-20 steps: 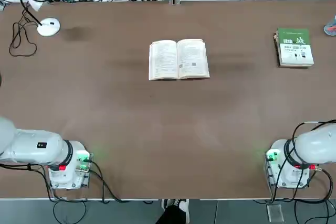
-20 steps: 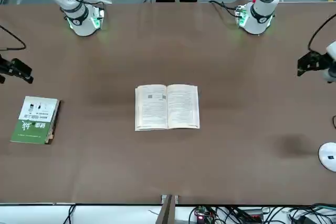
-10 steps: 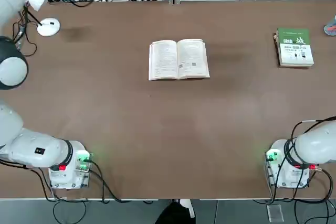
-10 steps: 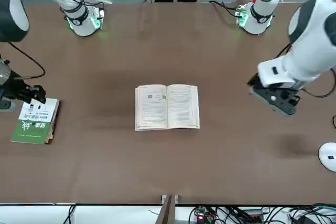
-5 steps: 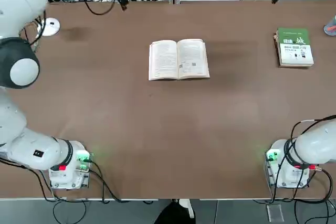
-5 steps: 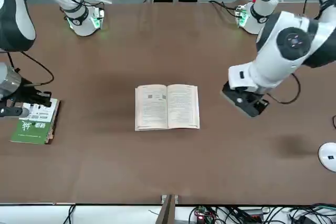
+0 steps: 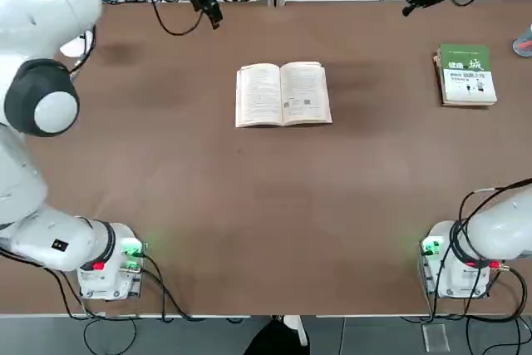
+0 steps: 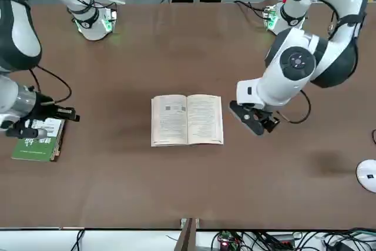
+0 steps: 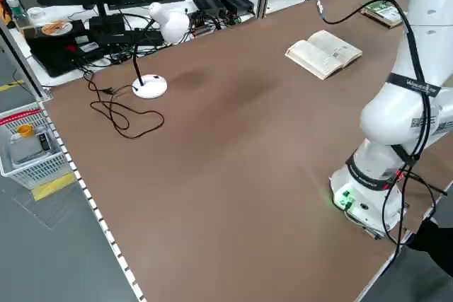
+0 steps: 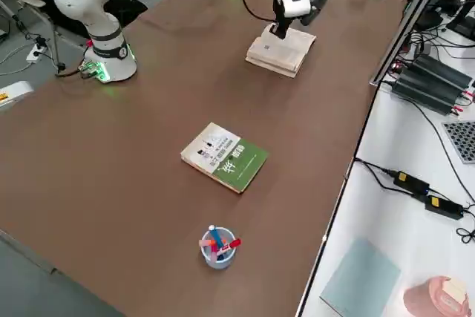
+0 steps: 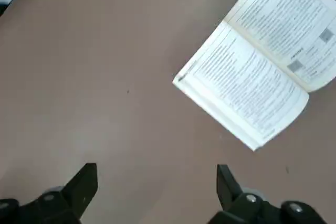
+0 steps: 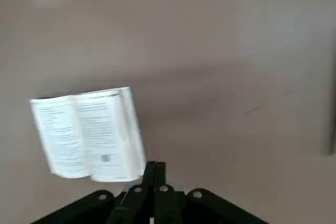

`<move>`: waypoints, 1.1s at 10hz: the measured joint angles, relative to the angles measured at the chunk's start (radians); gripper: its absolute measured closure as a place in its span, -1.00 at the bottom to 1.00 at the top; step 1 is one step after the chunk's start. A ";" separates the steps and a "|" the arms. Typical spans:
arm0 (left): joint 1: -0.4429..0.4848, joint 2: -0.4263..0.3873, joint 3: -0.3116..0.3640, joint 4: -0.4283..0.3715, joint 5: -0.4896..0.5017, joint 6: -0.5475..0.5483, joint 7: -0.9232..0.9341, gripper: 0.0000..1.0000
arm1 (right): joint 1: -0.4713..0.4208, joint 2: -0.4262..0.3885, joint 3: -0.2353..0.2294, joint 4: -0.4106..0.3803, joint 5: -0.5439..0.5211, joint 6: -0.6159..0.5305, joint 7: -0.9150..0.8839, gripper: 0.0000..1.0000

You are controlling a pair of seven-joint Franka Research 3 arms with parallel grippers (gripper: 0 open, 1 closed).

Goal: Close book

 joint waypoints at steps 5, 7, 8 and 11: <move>-0.002 0.107 -0.065 0.002 -0.002 0.144 0.000 -1.00 | 0.016 0.108 0.004 -0.001 0.232 -0.008 -0.019 0.98; -0.002 0.134 -0.074 0.003 -0.008 0.194 0.000 -1.00 | 0.033 0.144 0.006 -0.001 0.309 -0.009 -0.023 0.98; -0.002 0.145 -0.077 0.004 -0.016 0.215 0.000 -1.00 | 0.042 0.157 0.007 -0.001 0.339 -0.009 -0.025 0.98; -0.002 0.169 -0.083 0.008 -0.022 0.259 0.021 -1.00 | 0.057 0.197 0.007 -0.001 0.401 -0.009 -0.056 0.98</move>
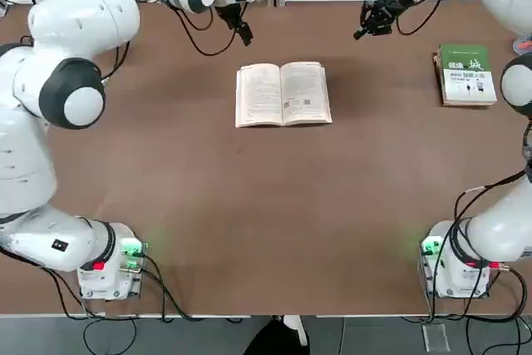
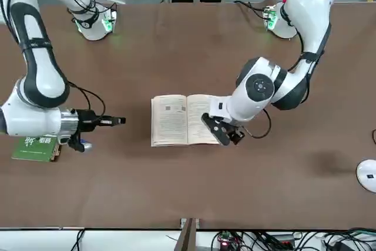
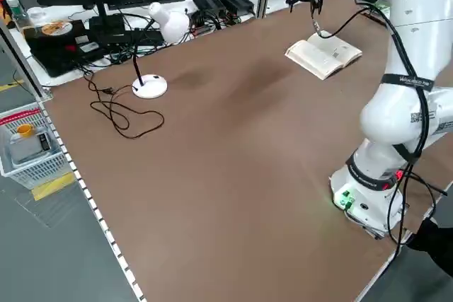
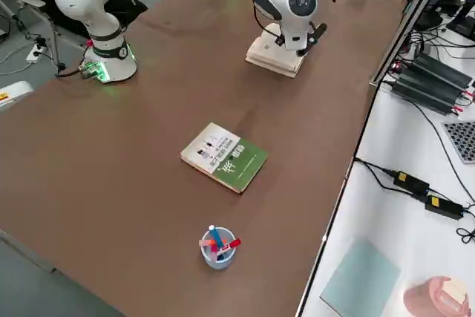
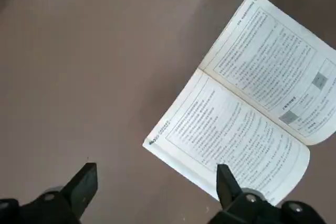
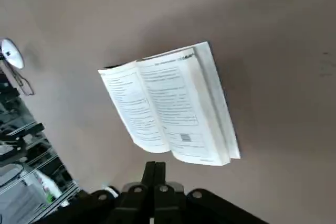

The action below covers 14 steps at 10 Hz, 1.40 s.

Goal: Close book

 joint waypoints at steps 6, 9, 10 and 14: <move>0.000 0.043 -0.007 0.003 -0.073 0.066 0.081 -1.00 | 0.008 0.099 0.000 0.000 0.141 0.000 -0.174 0.98; 0.000 0.057 -0.008 0.005 -0.073 0.080 0.081 -1.00 | 0.045 0.136 0.002 0.000 0.168 0.024 -0.214 0.98; 0.001 0.059 -0.008 0.005 -0.073 0.085 0.081 -1.00 | 0.060 0.141 0.002 0.000 0.169 0.034 -0.214 0.98; 0.003 0.065 -0.008 0.005 -0.073 0.087 0.081 -1.00 | 0.092 0.153 0.002 -0.003 0.169 0.081 -0.216 0.98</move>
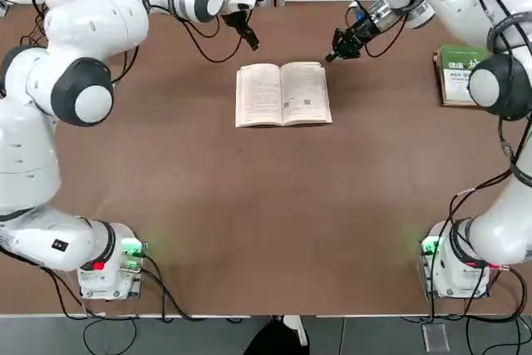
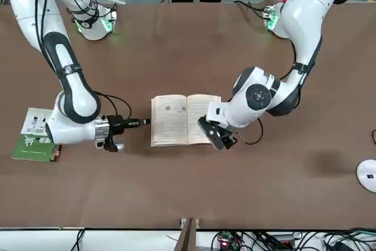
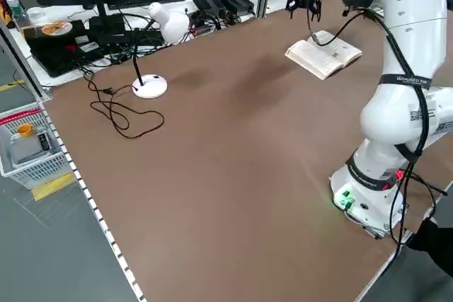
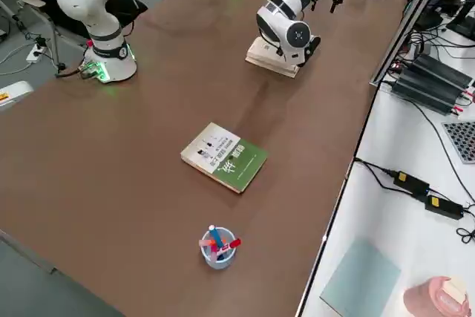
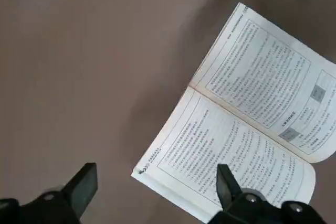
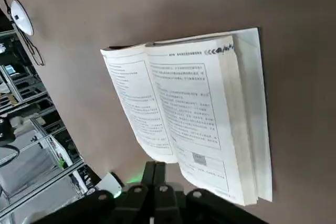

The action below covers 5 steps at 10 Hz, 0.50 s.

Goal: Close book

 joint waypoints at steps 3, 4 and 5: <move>0.002 0.011 0.000 0.000 0.000 0.009 0.000 -1.00 | 0.014 0.014 0.000 -0.023 0.000 0.062 -0.047 0.98; 0.003 0.017 0.000 0.000 0.000 0.013 0.001 -1.00 | 0.016 0.020 0.000 -0.029 0.001 0.078 -0.064 0.98; 0.004 0.023 0.000 0.000 0.000 0.017 0.003 -1.00 | 0.016 0.025 0.001 -0.035 0.009 0.090 -0.075 0.98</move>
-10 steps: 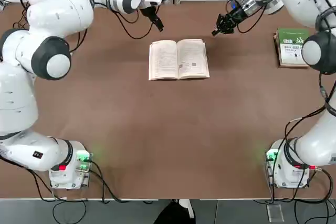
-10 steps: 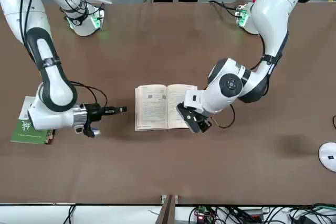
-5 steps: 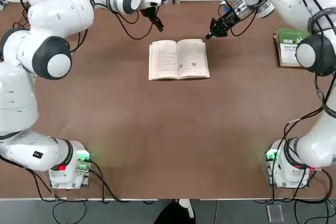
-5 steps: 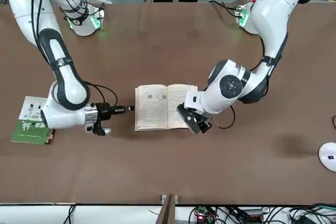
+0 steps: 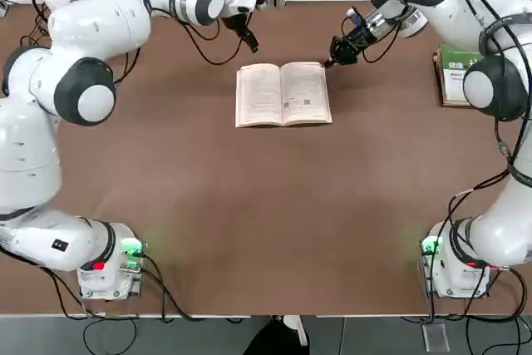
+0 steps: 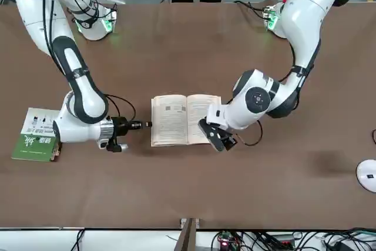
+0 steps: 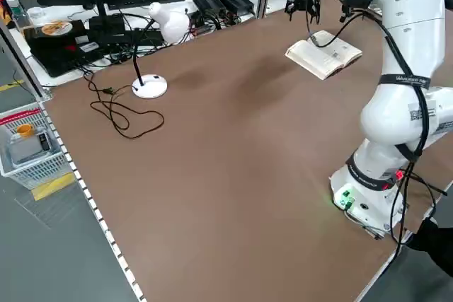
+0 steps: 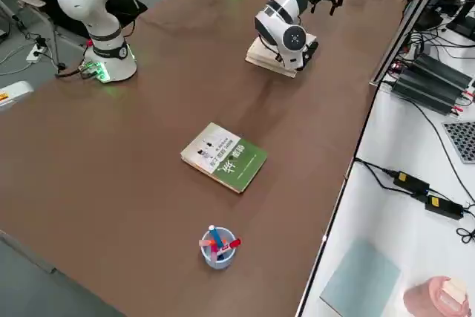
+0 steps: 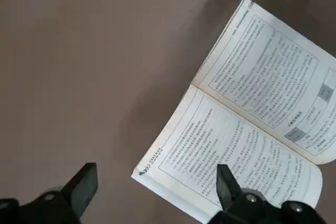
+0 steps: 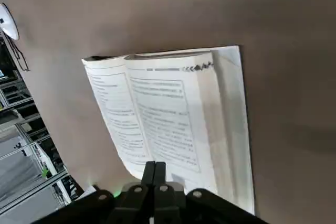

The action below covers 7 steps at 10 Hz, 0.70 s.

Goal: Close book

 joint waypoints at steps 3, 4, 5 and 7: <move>0.001 0.011 0.000 0.001 0.000 0.015 0.007 -1.00 | 0.010 0.016 0.002 -0.008 0.060 0.006 -0.073 0.98; 0.001 0.014 0.000 0.001 0.000 0.018 0.008 -1.00 | 0.015 0.022 0.003 -0.011 0.067 0.008 -0.087 0.98; 0.001 0.017 0.000 0.001 0.000 0.021 0.009 -1.00 | 0.019 0.026 0.003 -0.014 0.071 0.011 -0.093 0.98; 0.001 0.026 0.000 0.001 0.000 0.028 0.010 -1.00 | 0.028 0.031 0.003 -0.022 0.075 0.025 -0.101 0.98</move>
